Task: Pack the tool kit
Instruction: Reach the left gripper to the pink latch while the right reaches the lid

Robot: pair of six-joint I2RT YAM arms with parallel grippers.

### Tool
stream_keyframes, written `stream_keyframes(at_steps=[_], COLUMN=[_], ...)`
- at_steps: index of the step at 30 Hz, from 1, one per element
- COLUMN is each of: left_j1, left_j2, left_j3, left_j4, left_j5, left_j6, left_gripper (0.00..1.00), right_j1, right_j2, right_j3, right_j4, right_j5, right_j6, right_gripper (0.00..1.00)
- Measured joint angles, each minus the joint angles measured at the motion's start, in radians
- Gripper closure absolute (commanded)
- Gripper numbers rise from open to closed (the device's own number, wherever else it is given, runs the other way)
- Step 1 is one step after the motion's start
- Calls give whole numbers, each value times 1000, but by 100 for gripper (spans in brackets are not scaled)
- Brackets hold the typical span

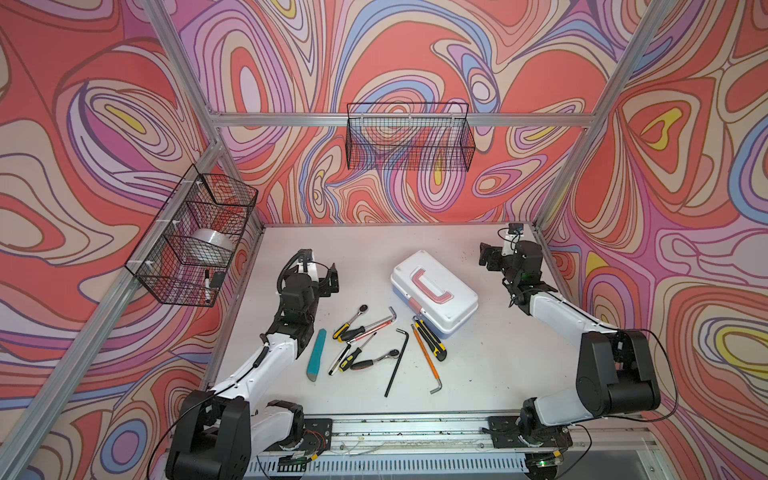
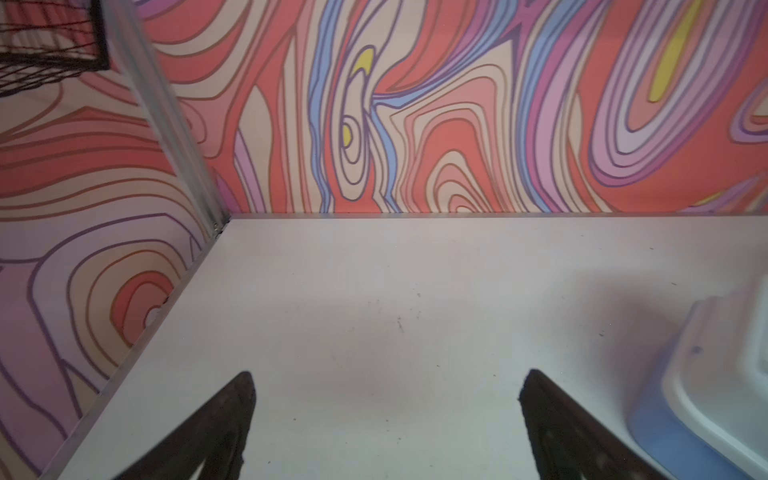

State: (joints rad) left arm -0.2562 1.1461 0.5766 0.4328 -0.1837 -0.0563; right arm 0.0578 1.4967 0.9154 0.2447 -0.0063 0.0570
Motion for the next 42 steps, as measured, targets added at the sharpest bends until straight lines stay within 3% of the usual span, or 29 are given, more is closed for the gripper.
stream_keyframes(at_steps=[4,8,15,22,28,36,42], left_j1=[-183,-325,-465,-494,-498,-503,-505], left_j2=[-8,35,168,273,322,415,467], left_j3=[0,36,137,206,246,320,343], left_j4=[-82,-154,-185,-211,-221,-249,-252], left_j5=[-45,-78,-74,15,82,148,177], left_j6=[0,-1,-8,-34,-37,-49,-52], left_gripper=[1,11,19,44,47,59,58], right_j1=[42,129,237,249,258,258,264], right_j2=[9,34,95,106,106,125,153], right_j3=[72,137,181,201,201,201,225], right_j4=[-144,-261,-394,-492,-532,-550,-553], right_j5=[-84,-127,-171,-212,-240,-245,-243], right_j6=[-20,-75,-151,-203,-229,-249,-259], right_gripper=[2,2,2,2,2,6,10])
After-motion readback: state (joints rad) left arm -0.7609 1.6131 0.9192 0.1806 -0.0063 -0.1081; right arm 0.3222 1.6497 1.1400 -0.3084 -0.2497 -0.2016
